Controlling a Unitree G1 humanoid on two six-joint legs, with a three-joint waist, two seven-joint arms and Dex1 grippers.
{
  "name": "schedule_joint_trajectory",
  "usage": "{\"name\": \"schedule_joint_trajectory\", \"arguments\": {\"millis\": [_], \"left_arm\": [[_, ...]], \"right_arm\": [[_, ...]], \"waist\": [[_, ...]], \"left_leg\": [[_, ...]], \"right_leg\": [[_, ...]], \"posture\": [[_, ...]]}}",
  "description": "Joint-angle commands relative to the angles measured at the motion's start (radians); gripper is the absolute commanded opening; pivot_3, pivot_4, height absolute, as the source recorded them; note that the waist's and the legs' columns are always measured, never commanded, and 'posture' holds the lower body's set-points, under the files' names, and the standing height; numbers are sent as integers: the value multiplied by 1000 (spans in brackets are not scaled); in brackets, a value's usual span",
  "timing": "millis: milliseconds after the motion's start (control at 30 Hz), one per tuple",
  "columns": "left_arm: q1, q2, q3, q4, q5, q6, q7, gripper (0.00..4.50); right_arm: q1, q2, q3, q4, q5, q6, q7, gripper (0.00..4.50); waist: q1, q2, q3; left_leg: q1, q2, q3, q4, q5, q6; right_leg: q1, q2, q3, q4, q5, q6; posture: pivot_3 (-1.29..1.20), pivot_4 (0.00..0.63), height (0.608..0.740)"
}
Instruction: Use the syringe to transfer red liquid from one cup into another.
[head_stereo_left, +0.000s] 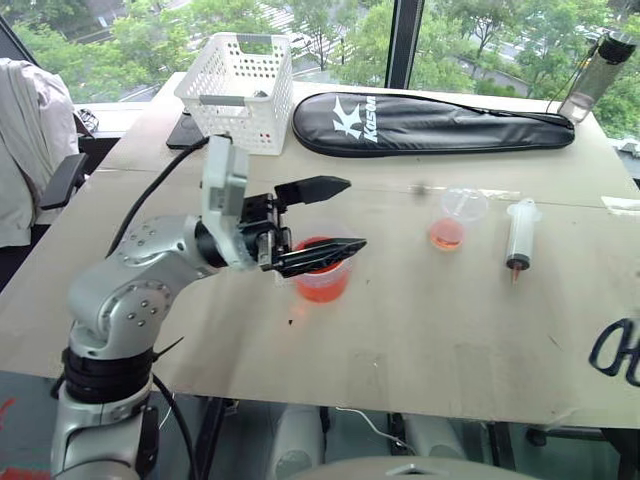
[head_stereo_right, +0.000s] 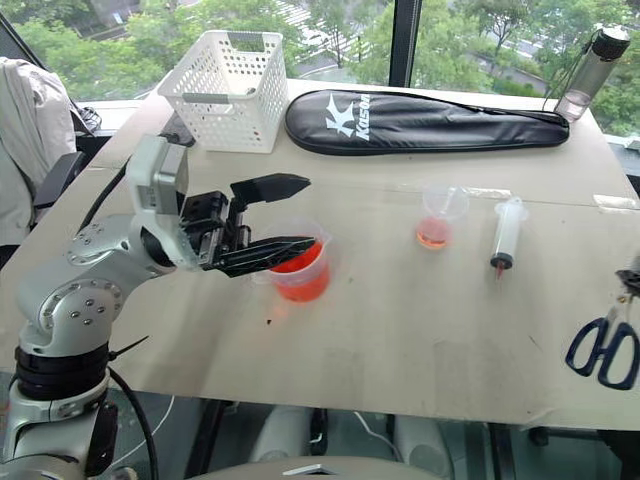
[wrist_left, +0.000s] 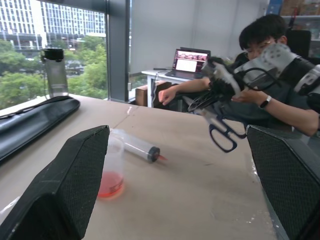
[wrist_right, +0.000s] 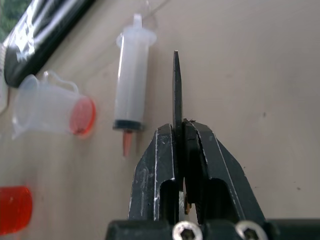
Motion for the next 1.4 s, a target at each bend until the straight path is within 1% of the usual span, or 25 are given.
{"name": "schedule_joint_trajectory", "arguments": {"millis": [33,67,100,133,233,267,300,333,367,400,433,500,567,667,700,733,767,800,867,900,967,1067,1100,1167,1400], "left_arm": [[-18,3,8,-7,1,-12,-17,4500],[-19,3,7,-8,2,-12,-17,4500],[-19,2,7,-9,3,-11,-18,4500],[-18,3,8,-10,2,-10,-17,4500],[-12,4,10,-19,1,-6,-10,4500],[-10,5,12,-23,-2,-4,-8,4500],[-8,7,14,-25,-5,-1,-6,4500],[-7,8,15,-27,-5,0,-4,4500],[-5,8,11,-29,-2,0,-3,4500],[-4,8,9,-30,0,0,-2,4500],[-4,7,7,-32,2,-1,-2,4500],[-8,9,-3,-41,16,0,8,4500],[-12,11,-10,-46,35,-2,20,4500],[-15,18,-24,-54,59,-6,10,4500],[-19,14,-36,-58,84,-22,10,4500],[-22,9,-46,-61,110,-42,11,4500],[-26,4,-59,-65,139,-65,10,4500],[-29,1,-69,-68,159,-80,8,4500],[-35,-5,-80,-74,170,-89,3,4500],[-38,-7,-83,-75,171,-90,1,4500],[-40,2,-84,-85,175,-79,6,4500],[-41,22,-72,-108,151,-49,6,4500],[-40,30,-68,-117,140,-36,5,4500],[-39,39,-65,-141,125,-17,16,4500],[-28,87,-42,-193,82,47,52,4500]], "right_arm": [[-58,-10,68,7,-113,-53,78,26],[-70,-16,98,32,-168,-79,95,26],[-83,-18,117,58,-212,-98,109,786],[-85,-21,127,72,-246,-110,131,1144],[-46,-64,175,47,-370,-157,220,2611],[-16,-87,193,10,-417,-182,260,2931],[14,-109,208,-28,-462,-208,297,3523],[56,-138,225,-73,-528,-258,331,3877],[101,-171,238,-121,-614,-332,360,4392],[131,-190,244,-150,-676,-384,379,4483],[153,-200,237,-177,-714,-416,404,4483],[146,-197,169,-255,-719,-421,438,4483],[112,-189,132,-309,-722,-414,443,4483],[-48,-188,148,-359,-618,-230,368,4483],[-184,-214,240,-362,-576,-111,328,4483],[-319,-205,314,-342,-549,-8,290,4483],[-490,-144,369,-283,-539,111,232,4483],[-616,-90,401,-226,-545,202,190,4483],[-778,-4,450,-107,-601,316,139,4483],[-818,10,470,-69,-620,341,123,4483],[-884,33,528,14,-670,357,84,4483],[-945,60,625,112,-748,357,47,4483],[-960,73,645,135,-775,357,38,4483],[-990,105,670,183,-815,352,37,4483],[-1073,217,734,346,-948,275,38,4483]], "waist": [[5,1,0],[8,1,0],[10,1,0],[14,1,0],[25,1,0],[29,1,0],[32,2,0],[33,2,0],[33,2,0],[33,2,0],[32,2,0],[29,2,0],[27,2,0],[20,2,0],[18,1,0],[9,1,0],[9,1,0],[4,-1,0],[3,-3,1],[7,-4,1],[24,-4,1],[35,-2,1],[36,-2,1],[35,-2,1],[32,-2,1]], "left_leg": [[-1,0,0,0,0,0],[-1,0,0,0,0,0],[-1,0,0,-1,0,0],[-2,0,0,-1,0,0],[-3,-1,0,-2,-1,1],[-3,-1,0,-2,-1,1],[-3,-1,1,-2,-1,1],[-3,-1,1,-2,-1,1],[-3,-1,1,-2,-1,1],[-2,-1,1,-2,-1,1],[-2,-1,1,-2,-1,1],[-2,0,1,-2,-1,1],[-1,0,1,-1,-1,1],[-1,0,0,2,-1,1],[-1,0,0,2,-1,1],[-1,0,0,3,-1,1],[-1,0,0,4,-1,1],[-2,0,1,4,-1,1],[-1,0,0,5,-1,1],[-2,0,0,4,-1,1],[-4,0,-1,3,-1,1],[-9,-1,1,3,-2,2],[-14,-1,1,3,-2,2],[-22,-1,1,4,-2,2],[-21,-1,0,4,-2,2]], "right_leg": [[-1,0,0,0,0,0],[-1,0,0,0,0,0],[-1,1,0,0,0,0],[-2,1,0,0,0,-1],[-2,1,0,-1,1,-2],[-2,1,1,-1,1,-2],[-2,1,1,-1,2,-1],[-2,1,1,-1,2,-1],[-2,1,1,-1,2,1],[-2,1,1,-1,1,2],[-2,1,1,-1,0,3],[-2,1,1,-1,-2,2],[-2,1,2,0,-1,2],[-1,1,2,1,0,1],[-1,1,2,1,0,1],[0,1,2,1,0,1],[0,1,2,1,1,0],[-1,1,3,0,3,-3],[-1,2,4,0,4,-4],[-1,2,4,0,4,-5],[-2,2,3,0,4,-5],[-8,2,4,0,4,-5],[-12,2,4,-1,6,-1],[-19,2,4,0,6,0],[-20,4,4,1,6,0]], "posture": [[0,150,724],[0,150,724],[0,150,724],[0,150,724],[0,150,724],[0,150,724],[0,150,724],[0,150,724],[0,150,724],[0,150,724],[0,150,724],[0,150,724],[0,150,724],[0,150,724],[0,150,724],[0,150,724],[0,150,724],[0,150,724],[0,150,724],[0,150,724],[0,150,724],[0,150,724],[0,150,724],[0,150,724],[0,150,724]]}}
